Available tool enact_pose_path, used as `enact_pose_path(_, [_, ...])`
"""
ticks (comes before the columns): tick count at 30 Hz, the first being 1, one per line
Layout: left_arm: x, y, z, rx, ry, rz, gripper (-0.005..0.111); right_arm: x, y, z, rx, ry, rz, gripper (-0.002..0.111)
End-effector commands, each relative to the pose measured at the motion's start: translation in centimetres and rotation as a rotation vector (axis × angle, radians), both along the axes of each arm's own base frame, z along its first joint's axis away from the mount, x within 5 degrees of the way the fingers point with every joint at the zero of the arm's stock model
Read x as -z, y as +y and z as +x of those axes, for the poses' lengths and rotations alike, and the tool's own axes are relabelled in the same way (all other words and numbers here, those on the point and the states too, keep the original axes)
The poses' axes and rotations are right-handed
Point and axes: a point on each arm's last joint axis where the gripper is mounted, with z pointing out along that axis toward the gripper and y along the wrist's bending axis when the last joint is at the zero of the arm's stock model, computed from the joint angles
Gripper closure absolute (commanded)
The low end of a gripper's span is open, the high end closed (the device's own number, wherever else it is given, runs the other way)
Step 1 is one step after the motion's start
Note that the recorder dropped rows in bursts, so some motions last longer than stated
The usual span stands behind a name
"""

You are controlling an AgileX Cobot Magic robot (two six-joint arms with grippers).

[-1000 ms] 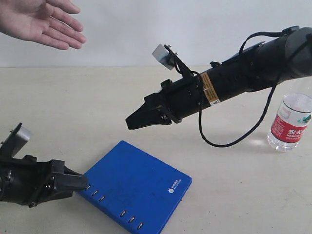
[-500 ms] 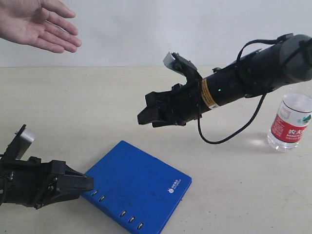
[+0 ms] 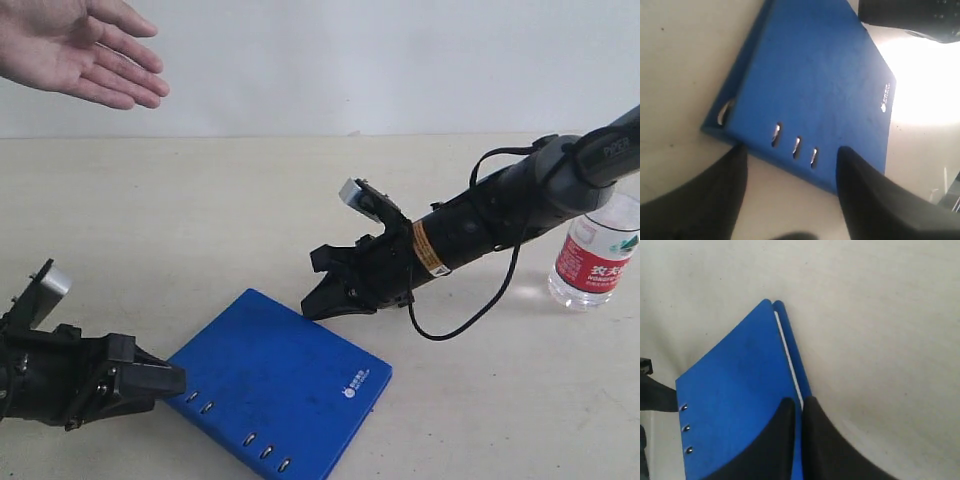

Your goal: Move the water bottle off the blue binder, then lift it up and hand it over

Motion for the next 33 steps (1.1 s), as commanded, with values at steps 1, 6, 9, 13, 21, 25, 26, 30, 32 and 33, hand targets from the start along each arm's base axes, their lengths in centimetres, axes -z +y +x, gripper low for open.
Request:
enact_pose_path(1, [-0.7, -0.1, 1.5, 0.001, -0.054, -0.007, 0.055, 0.3, 0.2, -0.6, -0.044, 0.059, 0.051, 0.108])
enact_pose_path(6, [-0.1, -0.3, 3.8, -0.025, -0.032, -0.022, 0.055, -0.5, 0.6, -1.5, -0.113, 0.136, 0.142, 0.108])
enact_pose_path(9, [0.7, -1.1, 4.8, -0.006, -0.005, -0.050, 0.055, -1.1, 0.8, -2.1, -0.166, 0.173, 0.200, 0.108])
enact_pose_path(13, [1.2, -3.5, 6.0, 0.073, 0.007, -0.123, 0.055, -1.3, 0.9, -2.3, -0.205, 0.172, 0.234, 0.108])
enact_pose_path(21, [-0.7, -5.0, 8.3, 0.068, -0.092, -0.032, 0.055, -2.6, 0.9, -2.3, -0.275, 0.024, 0.256, 0.108])
enact_pose_path(25, [-2.6, -4.0, 8.7, -0.013, -0.158, 0.082, 0.055, -3.6, 0.5, -1.2, -0.205, -0.097, 0.169, 0.108])
enact_pose_path(26, [-3.0, -3.8, 8.6, -0.033, -0.163, 0.096, 0.055, -3.9, 0.2, -0.9, -0.171, -0.104, 0.149, 0.108])
enact_pose_path(30, [-4.4, -3.4, 7.1, -0.073, -0.163, 0.090, 0.055, -4.8, -1.8, 0.5, -0.014, -0.032, 0.125, 0.108])
enact_pose_path(32, [-4.6, -3.4, 5.6, -0.074, -0.137, 0.072, 0.055, -4.8, -2.9, 0.9, 0.008, -0.027, 0.132, 0.108])
enact_pose_path(33, [-4.5, -3.5, 4.7, -0.066, -0.128, 0.072, 0.055, -4.5, -3.5, 1.0, 0.022, -0.038, 0.121, 0.108])
